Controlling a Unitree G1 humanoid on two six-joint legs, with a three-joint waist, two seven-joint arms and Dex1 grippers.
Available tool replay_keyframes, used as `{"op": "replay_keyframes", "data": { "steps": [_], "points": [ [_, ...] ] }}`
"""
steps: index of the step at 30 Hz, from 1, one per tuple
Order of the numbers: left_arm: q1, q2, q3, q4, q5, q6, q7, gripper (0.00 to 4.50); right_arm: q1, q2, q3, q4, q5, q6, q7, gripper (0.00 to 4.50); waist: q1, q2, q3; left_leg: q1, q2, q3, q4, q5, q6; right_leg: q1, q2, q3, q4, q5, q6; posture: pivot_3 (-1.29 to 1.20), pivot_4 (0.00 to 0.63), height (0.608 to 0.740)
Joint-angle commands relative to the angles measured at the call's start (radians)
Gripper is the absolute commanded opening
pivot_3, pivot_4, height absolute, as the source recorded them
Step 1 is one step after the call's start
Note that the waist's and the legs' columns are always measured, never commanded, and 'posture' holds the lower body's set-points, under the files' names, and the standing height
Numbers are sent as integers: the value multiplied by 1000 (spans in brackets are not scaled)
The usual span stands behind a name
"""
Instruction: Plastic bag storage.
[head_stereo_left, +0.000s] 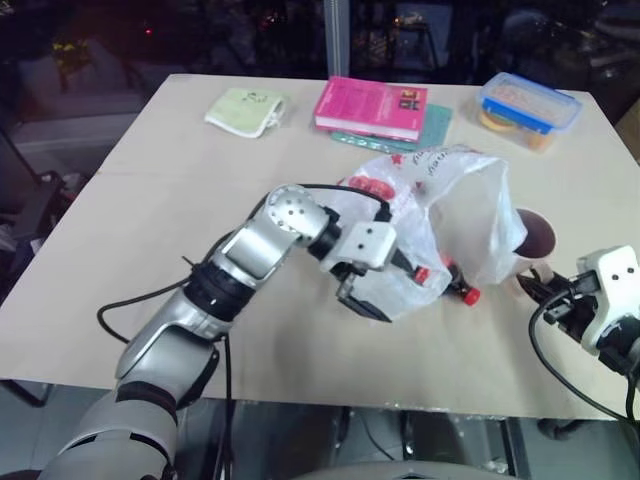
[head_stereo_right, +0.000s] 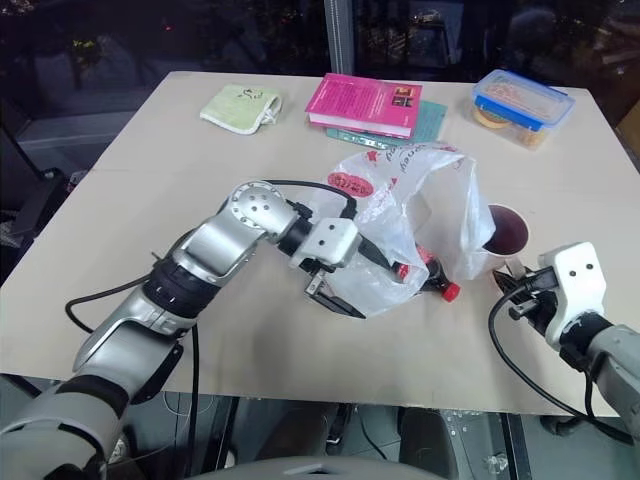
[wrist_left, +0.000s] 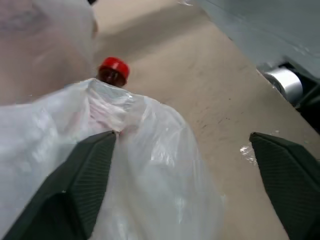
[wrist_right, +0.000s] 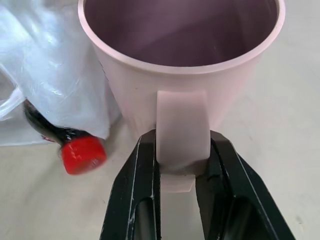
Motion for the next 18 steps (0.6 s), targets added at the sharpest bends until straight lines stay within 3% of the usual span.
{"op": "replay_keyframes", "data": {
  "steps": [1, 4, 8, 11, 13, 18],
  "points": [
    [-28, -34, -57, 94, 106, -161, -19, 4500, 19, 25, -66, -77, 11, -12, -38, 458, -1, 1, 0, 0, 0, 0, 0, 0, 0, 0, 0, 0, 0, 0, 0, 0, 150, 740],
    [-38, -78, -70, 195, 171, -243, 28, 3642, 44, 47, -77, -102, -3, -27, -58, 458, 2, 2, -1, 1, 0, 0, 1, -1, 2, 0, 0, 0, 0, 0, 0, 0, 150, 740],
    [-33, -85, -6, 220, 160, -272, 64, 2026, 58, 66, -105, -137, -11, -46, -81, 458, -1, 2, -1, 0, 0, 0, 1, -1, 3, 0, 0, 0, 1, 0, 0, 0, 150, 740],
    [-20, -87, 98, 167, 82, -196, 114, 592, 77, 77, -155, -135, -19, -46, -101, 458, 0, 2, -1, 0, 0, 0, 1, -1, 3, 0, 0, 0, 1, 0, 0, 0, 150, 740],
    [-7, -86, 177, 95, 5, -97, 142, 0, 89, 77, -187, -119, -36, -48, -111, 458, 0, 2, -1, 0, 0, 0, 1, -1, 2, 0, 0, 0, 1, 0, 0, 0, 150, 740],
    [21, -71, 423, -121, -231, 258, 302, 0, 80, 85, -304, -89, -14, -63, -119, 458, -1, 3, -1, 0, 0, 0, 1, 0, 1, 0, 0, 0, 1, 0, 0, 0, 150, 740]
  ]
}}
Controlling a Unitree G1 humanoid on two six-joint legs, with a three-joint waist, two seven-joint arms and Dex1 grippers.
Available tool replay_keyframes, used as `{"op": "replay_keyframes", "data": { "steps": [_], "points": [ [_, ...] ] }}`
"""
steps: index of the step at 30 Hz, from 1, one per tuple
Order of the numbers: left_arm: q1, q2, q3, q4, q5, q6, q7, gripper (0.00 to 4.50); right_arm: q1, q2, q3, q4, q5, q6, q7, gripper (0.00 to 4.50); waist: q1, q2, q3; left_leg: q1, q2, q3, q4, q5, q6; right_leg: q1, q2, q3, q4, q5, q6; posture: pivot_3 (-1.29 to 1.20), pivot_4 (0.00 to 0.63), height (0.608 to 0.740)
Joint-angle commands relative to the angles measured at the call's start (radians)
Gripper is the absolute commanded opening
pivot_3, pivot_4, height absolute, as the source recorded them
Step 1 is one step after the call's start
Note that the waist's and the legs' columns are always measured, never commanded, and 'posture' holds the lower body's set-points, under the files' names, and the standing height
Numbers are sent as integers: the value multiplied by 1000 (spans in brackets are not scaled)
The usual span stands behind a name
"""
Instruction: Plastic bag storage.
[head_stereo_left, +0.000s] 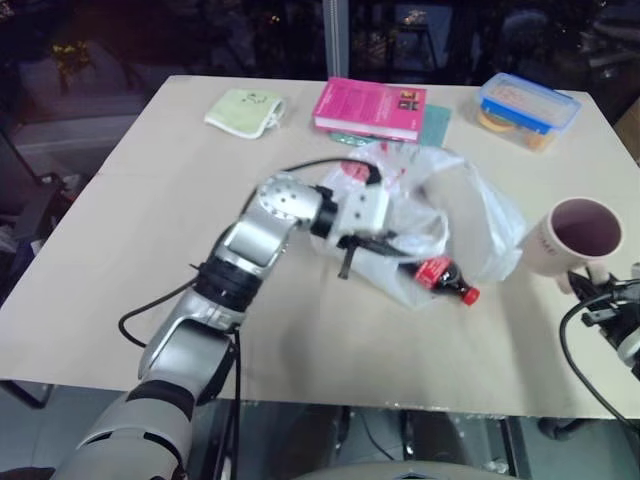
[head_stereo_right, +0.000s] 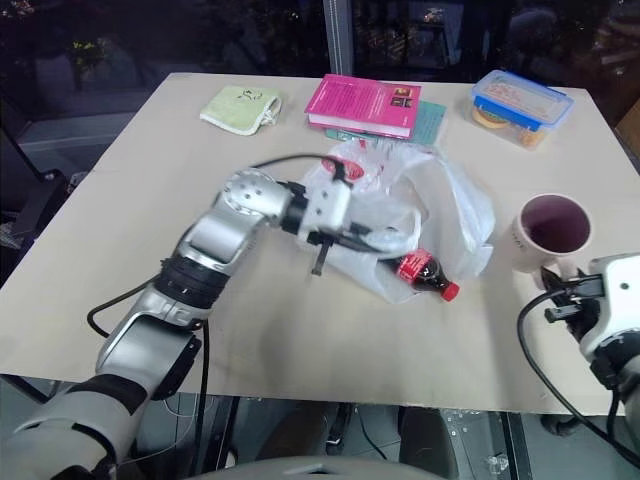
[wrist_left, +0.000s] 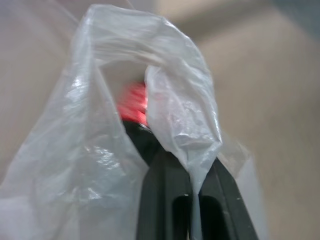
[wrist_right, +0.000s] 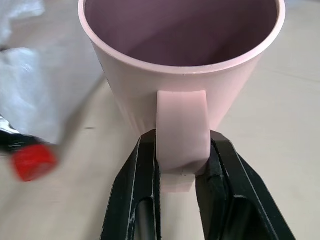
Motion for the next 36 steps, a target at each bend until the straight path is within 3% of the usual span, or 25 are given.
{"op": "replay_keyframes", "data": {
  "steps": [1, 2, 6, 9, 11, 14, 18, 23, 30, 36],
  "points": [
    [8, 5, 229, -178, -233, 298, 162, 0, -4, 6, -154, -16, 47, -50, 10, 458, -2, 1, 0, 0, 0, 0, 0, 0, 0, 0, 0, 0, 1, 0, 0, 0, 150, 740],
    [11, 1, 260, -198, -273, 345, 187, 0, 2, 6, -180, -23, 64, -57, 22, 458, -1, 2, 0, 0, 0, 0, 0, 0, 1, 0, 0, 0, 1, 0, 0, 0, 150, 740],
    [38, -30, 396, -272, -401, 465, 340, 0, 108, -11, -366, -128, 403, -105, 87, 457, 1, 3, -1, 1, 1, 0, 0, 0, 0, 0, 1, 0, 1, 0, 0, 0, 150, 740],
    [62, -29, 436, -308, -455, 542, 415, 0, 241, -108, -428, -176, 648, -166, 101, 457, 0, 3, -1, 1, 1, 0, 0, 0, 1, 1, 0, 0, 0, 0, 0, 0, 150, 740],
    [85, -19, 438, -325, -470, 557, 433, 0, 292, -203, -443, -181, 792, -210, 78, 457, -1, 2, -1, 2, 1, 1, 1, -2, 3, 2, 1, 1, 0, 0, 0, 0, 150, 740],
    [103, -9, 428, -337, -491, 572, 443, 0, 274, -301, -393, -181, 826, -252, -28, 457, 0, 0, -1, 3, 2, 1, 2, -2, 3, 4, 1, 1, -1, 0, 0, 0, 150, 740],
    [114, 3, 432, -360, -524, 595, 462, 0, 185, -378, -238, -181, 782, -277, -160, 457, 4, -2, -2, 2, 2, 1, 3, -2, 3, 4, 1, 0, -1, 0, 0, 0, 150, 740],
    [129, 42, 439, -381, -555, 614, 462, 0, -9, -457, 89, -177, 723, -268, -200, 456, -2, -2, -1, 2, 2, 1, 2, 1, -1, 3, 1, 0, -2, 0, 0, 0, 150, 740],
    [190, 115, 433, -456, -572, 618, 439, 0, -385, -382, 555, 46, 424, -172, -213, 456, 0, -4, -1, 2, 2, 1, 2, 1, -1, 3, 1, 0, -3, 0, 0, 0, 150, 740],
    [289, 195, 434, -540, -587, 618, 415, 0, -561, -321, 738, 205, 149, -160, -143, 456, 1, -3, -1, 0, 2, 1, 0, 1, -2, -1, 1, 0, -2, 0, -1, 0, 150, 740]
  ]
}}
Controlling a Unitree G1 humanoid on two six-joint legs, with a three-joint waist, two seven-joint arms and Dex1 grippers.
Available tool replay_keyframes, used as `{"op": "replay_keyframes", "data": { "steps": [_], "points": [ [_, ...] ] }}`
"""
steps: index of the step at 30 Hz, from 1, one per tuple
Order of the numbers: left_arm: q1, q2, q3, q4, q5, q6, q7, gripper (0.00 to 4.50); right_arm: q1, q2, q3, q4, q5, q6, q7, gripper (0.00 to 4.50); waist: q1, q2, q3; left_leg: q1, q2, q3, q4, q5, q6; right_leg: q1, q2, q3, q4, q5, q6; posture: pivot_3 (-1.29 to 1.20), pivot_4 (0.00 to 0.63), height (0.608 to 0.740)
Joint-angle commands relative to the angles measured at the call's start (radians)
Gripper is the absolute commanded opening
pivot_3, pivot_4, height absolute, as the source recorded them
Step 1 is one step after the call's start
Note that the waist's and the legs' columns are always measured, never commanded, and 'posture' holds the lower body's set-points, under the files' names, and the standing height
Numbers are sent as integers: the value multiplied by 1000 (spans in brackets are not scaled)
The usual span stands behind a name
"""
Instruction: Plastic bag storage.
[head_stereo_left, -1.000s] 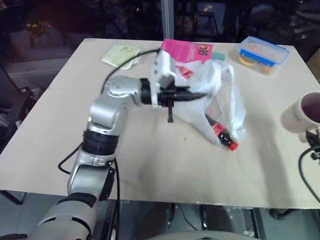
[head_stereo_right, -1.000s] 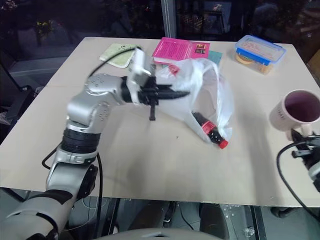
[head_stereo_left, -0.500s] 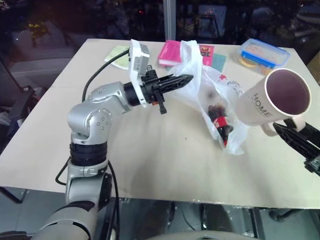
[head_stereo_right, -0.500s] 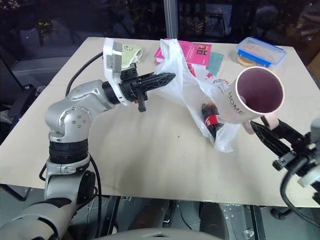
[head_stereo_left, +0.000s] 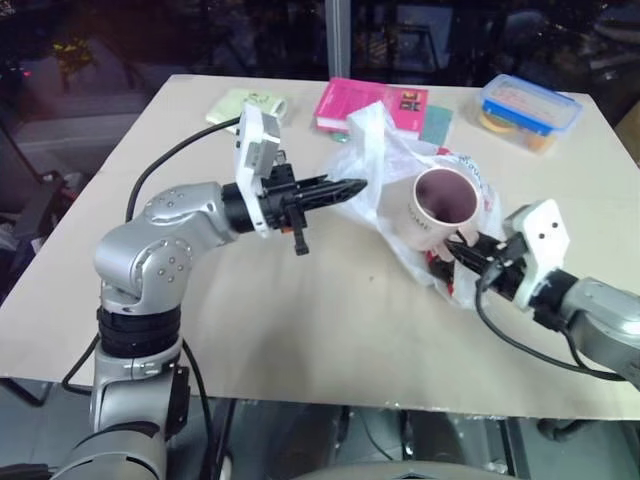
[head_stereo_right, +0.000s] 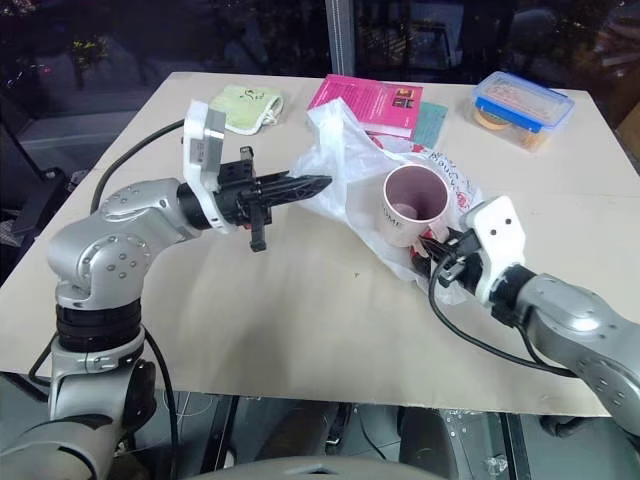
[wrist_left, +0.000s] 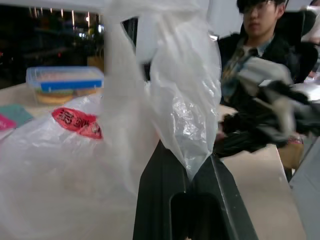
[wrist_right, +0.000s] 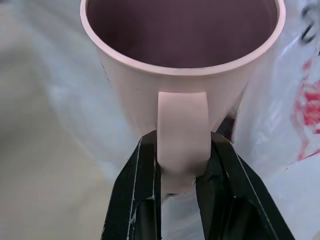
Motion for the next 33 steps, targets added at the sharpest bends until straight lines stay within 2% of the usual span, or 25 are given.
{"op": "replay_keyframes", "data": {
  "steps": [1, 3, 5, 10, 13, 15, 17, 20, 21, 26, 27, 28, 29, 30, 31, 33],
  "points": [
    [53, 37, 8, -88, -8, -20, -5, 0, -122, 7, 99, 80, -209, -18, 63, 456, -6, 0, 0, 0, 0, 1, 0, 0, 0, 0, 0, 1, 0, 0, 0, 0, 150, 740],
    [76, 27, -2, -120, -6, -32, 22, 0, -248, 46, 230, 146, -337, -26, 128, 456, -13, 0, 0, 1, 0, 3, 0, 0, 0, 0, 0, 2, 0, 0, 0, 0, 150, 740],
    [99, 15, -8, -147, -10, -38, 43, 0, -384, 134, 346, 226, -428, -36, 188, 456, -21, 0, 0, 1, 0, 3, 0, 0, 0, 0, 0, 2, 0, 1, -1, 0, 150, 740],
    [146, 3, 1, -188, -18, -49, 85, 0, -602, 339, 519, 497, -615, -118, 334, 456, -33, 0, 0, 1, 2, 3, -1, 0, -1, -1, 2, 2, 1, 2, -3, 0, 150, 740],
    [178, 9, 11, -211, -17, -57, 105, 0, -650, 423, 508, 629, -646, -155, 393, 456, -28, 0, 0, 0, 2, 3, -1, 0, -1, -3, 2, 2, 0, 2, -3, 0, 150, 740],
    [204, 19, 18, -223, -7, -69, 112, 0, -647, 415, 495, 633, -661, -171, 462, 1576, -23, 0, 0, 0, 1, 2, -1, 0, -1, -3, 2, 2, 0, 2, -3, 0, 150, 740],
    [223, 25, 30, -229, -12, -73, 122, 0, -629, 395, 461, 598, -673, -169, 484, 2353, -24, 0, 0, 0, 1, 2, -1, 0, -1, -3, 1, 2, 0, 2, -3, 0, 150, 740],
    [256, 39, 39, -230, -1, -88, 122, 0, -579, 337, 381, 473, -675, -122, 480, 3800, -26, 0, 0, 0, 1, 2, -2, 0, -1, -3, 2, 2, 0, 2, -3, 0, 150, 740],
    [274, 47, 44, -228, 7, -96, 117, 0, -547, 314, 324, 394, -635, -71, 480, 4053, -26, 0, 0, 0, 1, 2, -2, 0, -1, -3, 2, 2, 0, 2, -3, 0, 150, 740],
    [343, 104, 72, -150, -14, -106, 33, 0, -352, 194, 35, 21, -412, 192, 493, 4053, -22, 1, 0, 0, 1, 2, -4, 0, -1, -4, 1, 2, 0, 2, -3, 0, 150, 740],
    [357, 115, 78, -134, -22, -108, 9, 493, -319, 191, -11, -26, -372, 229, 481, 4264, -20, 1, 0, 0, 1, 2, -4, 0, 0, -4, 1, 2, 0, 2, -3, 0, 150, 740],
    [373, 128, 82, -123, -24, -112, -16, 822, -286, 194, -67, -67, -324, 268, 464, 4264, -20, 1, 0, 0, 1, 2, -4, 0, 0, -3, 1, 2, 0, 2, -3, 0, 150, 740],
    [389, 137, 87, -119, -21, -119, -27, 822, -253, 204, -115, -103, -283, 294, 446, 4264, -27, 1, 0, 0, 1, 2, -4, 0, 0, -3, 1, 2, 0, 2, -3, 0, 150, 740],
    [411, 155, 104, -120, -35, -109, -45, 1367, -207, 219, -174, -143, -236, 330, 422, 4264, -28, 1, 0, 1, 2, 4, -4, -2, 3, -3, 1, 4, 0, 2, -3, 0, 150, 740],
    [439, 181, 127, -129, -49, -98, -72, 1527, -155, 228, -222, -179, -208, 361, 406, 4264, -26, 1, 0, 1, 2, 4, -4, -2, 3, -3, 1, 4, 0, 2, -3, 0, 150, 740],
    [489, 241, 181, -144, -97, -65, -128, 1527, -49, 225, -282, -245, -173, 407, 379, 4264, -24, 1, 0, 1, 3, 3, -4, -3, 4, -3, 0, 3, 0, 2, -3, 0, 150, 740]
  ]
}}
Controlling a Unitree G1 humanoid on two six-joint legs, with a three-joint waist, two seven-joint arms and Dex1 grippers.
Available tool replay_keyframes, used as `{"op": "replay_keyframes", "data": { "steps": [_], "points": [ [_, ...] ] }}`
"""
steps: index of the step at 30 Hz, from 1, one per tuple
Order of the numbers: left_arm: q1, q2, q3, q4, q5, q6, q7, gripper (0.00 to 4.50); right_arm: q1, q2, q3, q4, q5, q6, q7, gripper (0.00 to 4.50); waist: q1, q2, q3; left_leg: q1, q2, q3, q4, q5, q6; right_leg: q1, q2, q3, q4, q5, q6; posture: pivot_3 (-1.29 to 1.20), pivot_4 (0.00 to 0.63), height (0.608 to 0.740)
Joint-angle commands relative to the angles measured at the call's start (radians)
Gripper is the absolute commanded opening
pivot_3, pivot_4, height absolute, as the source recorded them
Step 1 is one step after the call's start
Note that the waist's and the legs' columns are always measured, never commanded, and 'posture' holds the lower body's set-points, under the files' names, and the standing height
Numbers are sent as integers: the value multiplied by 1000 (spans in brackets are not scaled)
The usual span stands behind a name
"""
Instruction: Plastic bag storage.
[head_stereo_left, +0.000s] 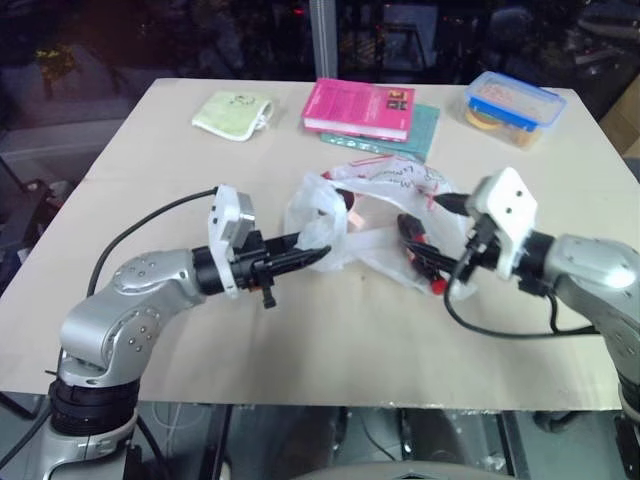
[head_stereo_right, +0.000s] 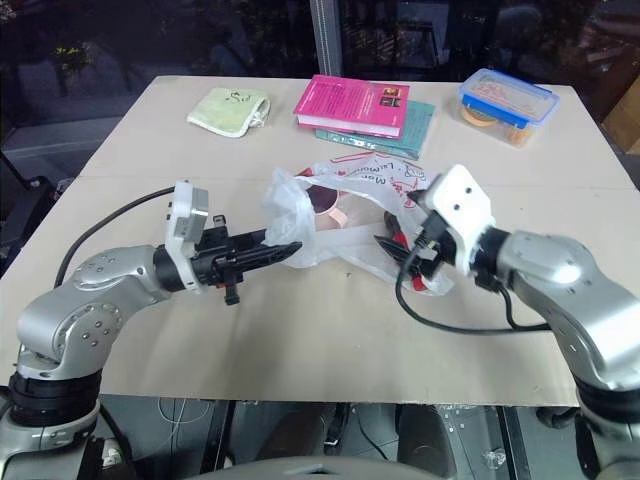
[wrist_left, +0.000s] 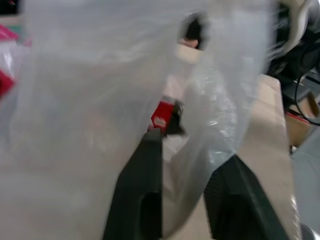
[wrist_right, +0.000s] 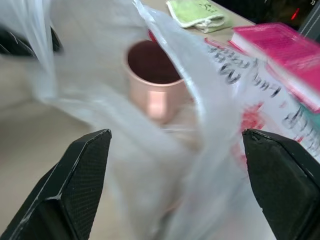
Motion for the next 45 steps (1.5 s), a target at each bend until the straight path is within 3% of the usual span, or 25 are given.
{"op": "replay_keyframes", "data": {
  "steps": [1, 8, 21, 22, 23, 27, 30, 31, 32, 35, 38, 42, 45],
  "points": [
    [62, 99, 107, -38, -76, 26, -102, 1527, 139, 4, -125, -126, 83, 87, -67, 4264, 2, 0, 0, 0, 0, 0, 0, 0, 0, 0, 0, 0, 0, 0, 0, 0, 150, 740],
    [14, 153, 71, -72, -106, 21, -140, 1527, 202, 39, -53, -73, 27, 84, -178, 4264, 4, 1, 0, 1, 0, 2, 1, 1, -1, 1, -1, 1, 0, 0, 0, 0, 150, 740],
    [-196, 83, -20, -52, -176, 104, -1, 1527, 182, 98, 39, 41, -32, 44, -216, 4264, 1, 1, 0, 1, 1, 2, -1, 2, -4, 0, 1, 1, 0, 0, -1, 0, 150, 740],
    [-216, 71, -45, -58, -157, 98, 9, 1561, 180, 100, 45, 49, -38, 39, -217, 3860, 1, 1, 0, 1, 1, 2, -1, 2, -4, 0, 1, 1, 0, 0, -1, 0, 150, 740],
    [-229, 63, -62, -61, -143, 92, 14, 1561, 178, 101, 50, 54, -43, 35, -218, 3735, 2, 1, 0, 1, 1, 2, -1, 2, -4, 0, 2, 0, 0, 0, -1, 0, 150, 740],
    [-310, 2, -155, -27, -73, 97, 86, 1561, 176, 112, 61, 74, -58, 25, -218, 1908, 7, 1, 0, 1, 0, 2, 0, 2, -3, 0, 2, 0, 0, 1, 0, 0, 150, 740],
    [-349, -55, -150, 4, -100, 107, 115, 695, 180, 109, 48, 78, -44, 12, -189, 363, 5, 1, 0, 1, 0, 2, 0, 2, -4, 0, 2, 0, 0, 1, 0, 0, 150, 740],
    [-362, -73, -130, 13, -132, 120, 128, 29, 180, 108, 37, 77, -34, 4, -176, 0, 4, 1, 0, 1, 0, 2, 0, 2, -4, 0, 2, 0, 0, 1, 0, 0, 150, 740],
    [-390, -101, -88, 37, -201, 141, 161, 29, 161, 127, -2, 76, 19, -8, -159, 0, 2, 1, 0, 1, 0, 2, 0, 2, -4, 0, 2, 0, 0, 1, 0, 0, 150, 740],
    [-501, -158, 29, 154, -405, 207, 297, 29, 48, 171, -123, 87, 227, -35, -121, 0, 1, 1, 1, 0, 0, 0, 1, 3, -4, 0, 3, -1, 0, 1, 0, 0, 150, 740],
    [-721, -177, 114, 395, -406, 174, 393, 29, -354, 203, -203, 291, 402, -72, -193, 0, -12, 2, 6, 0, 1, 1, 3, 2, -3, 0, 4, 0, 2, 1, 0, 0, 150, 740],
    [-924, -186, 151, 633, -316, 93, 432, 29, -705, 229, -190, 601, 333, -155, -213, 0, -4, -2, 4, 1, 2, -3, 1, 6, -8, 0, 7, -2, 0, 6, -2, 0, 150, 740],
    [-1005, -184, 146, 737, -240, 39, 416, 29, -846, 240, -176, 767, 272, -233, -196, 0, -4, -2, 4, -1, 2, -4, 0, 7, -11, -1, 7, -3, 0, 5, -5, 0, 150, 740]
  ]
}}
